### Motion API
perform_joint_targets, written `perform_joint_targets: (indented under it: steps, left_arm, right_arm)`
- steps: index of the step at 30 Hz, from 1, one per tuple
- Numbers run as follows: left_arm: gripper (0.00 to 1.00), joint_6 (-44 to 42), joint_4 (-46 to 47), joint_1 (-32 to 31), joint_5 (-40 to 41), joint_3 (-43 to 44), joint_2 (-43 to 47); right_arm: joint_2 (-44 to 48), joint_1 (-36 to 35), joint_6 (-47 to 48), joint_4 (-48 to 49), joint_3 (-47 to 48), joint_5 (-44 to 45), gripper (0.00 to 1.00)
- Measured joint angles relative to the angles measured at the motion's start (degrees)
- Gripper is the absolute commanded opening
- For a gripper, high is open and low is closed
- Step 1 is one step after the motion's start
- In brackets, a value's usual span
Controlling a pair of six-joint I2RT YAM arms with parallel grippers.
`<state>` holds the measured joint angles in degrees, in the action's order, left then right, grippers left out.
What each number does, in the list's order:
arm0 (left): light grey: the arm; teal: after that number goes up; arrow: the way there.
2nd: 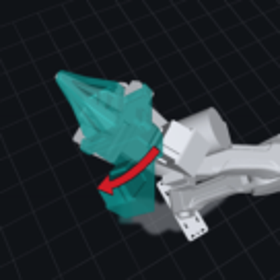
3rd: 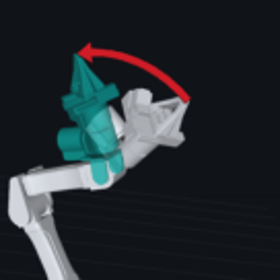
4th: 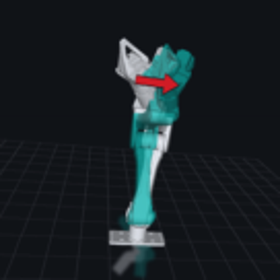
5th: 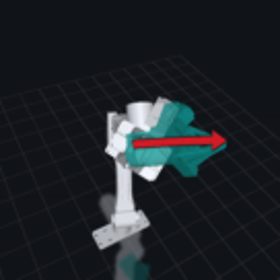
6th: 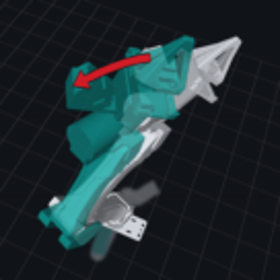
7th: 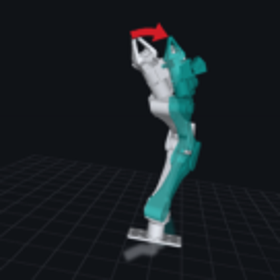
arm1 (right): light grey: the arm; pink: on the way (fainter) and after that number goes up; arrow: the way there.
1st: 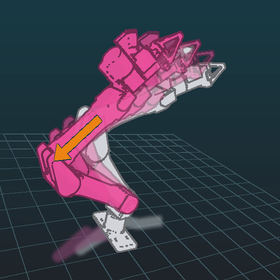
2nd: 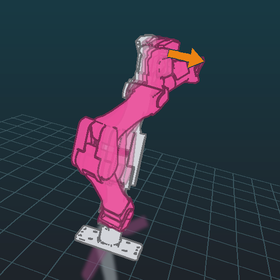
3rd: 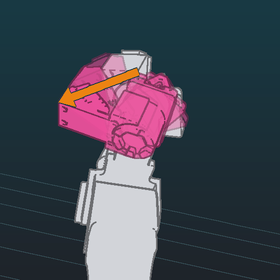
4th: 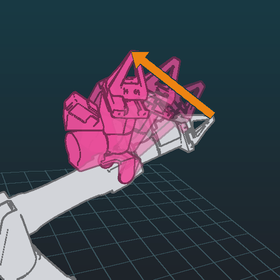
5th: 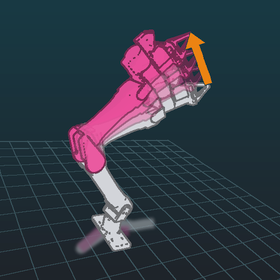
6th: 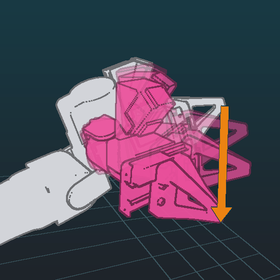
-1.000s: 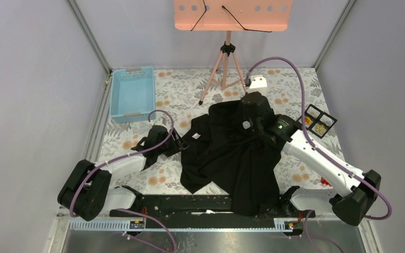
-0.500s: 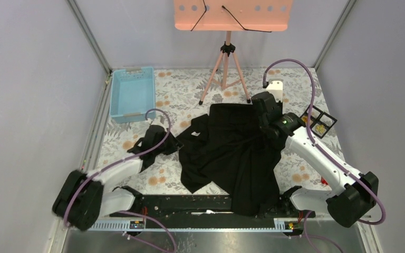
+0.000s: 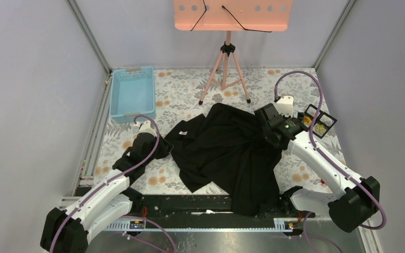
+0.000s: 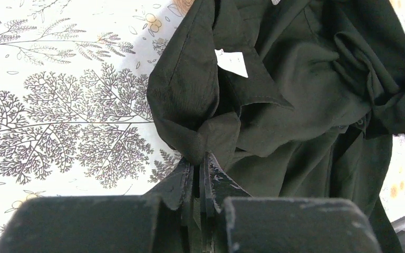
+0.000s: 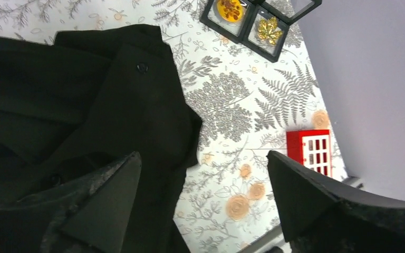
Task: Pin the brooch onto the clothing
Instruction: Flatten out the clothes at the center of the board.
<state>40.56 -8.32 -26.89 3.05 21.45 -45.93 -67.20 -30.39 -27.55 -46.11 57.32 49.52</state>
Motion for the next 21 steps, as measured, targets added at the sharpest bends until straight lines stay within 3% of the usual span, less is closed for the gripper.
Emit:
perform_joint_targets:
  steps: [6, 11, 16, 21]
  left_arm:
    - [0.0, 0.1, -1.7, 0.0, -0.1, -0.5, 0.0]
    - [0.0, 1.9, -2.7, 0.0, -0.2, -1.3, -3.0]
    - [0.0, 2.6, -3.3, 0.0, -0.2, -1.4, -5.0]
    - [0.0, 2.6, -3.2, 0.0, -0.2, -1.4, -6.3]
  right_arm:
    - [0.2, -0.5, 3.9, -0.5, 5.1, -5.9, 1.0]
    - [-0.1, -2.5, 10.1, 9.7, 5.6, -23.8, 1.0]
    - [-12.7, -6.1, 10.5, 17.4, 12.5, -36.5, 0.99]
    - [-22.8, -8.8, 5.4, 27.0, 14.4, -39.9, 0.94]
